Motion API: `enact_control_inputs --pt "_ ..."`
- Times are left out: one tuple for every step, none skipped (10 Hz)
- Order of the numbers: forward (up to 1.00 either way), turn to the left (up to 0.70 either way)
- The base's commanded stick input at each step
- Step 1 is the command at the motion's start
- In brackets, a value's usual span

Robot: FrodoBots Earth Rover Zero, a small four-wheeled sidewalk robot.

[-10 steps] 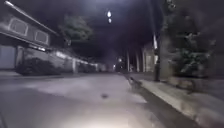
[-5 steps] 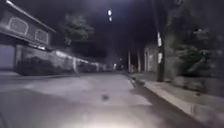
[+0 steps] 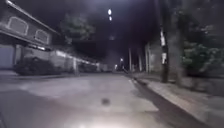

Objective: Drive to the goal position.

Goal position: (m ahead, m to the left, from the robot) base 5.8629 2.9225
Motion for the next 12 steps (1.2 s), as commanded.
enact_control_inputs --pt "0.50 0.00" --pt "0.50 0.00" --pt "0.50 0.00" --pt "0.50 0.00" --pt "0.50 0.00" --pt "0.50 0.00" --pt "0.50 0.00" --pt "0.50 0.00" --pt "0.50 0.00" --pt "0.50 0.00" --pt "0.50 0.00" --pt "0.50 0.00"
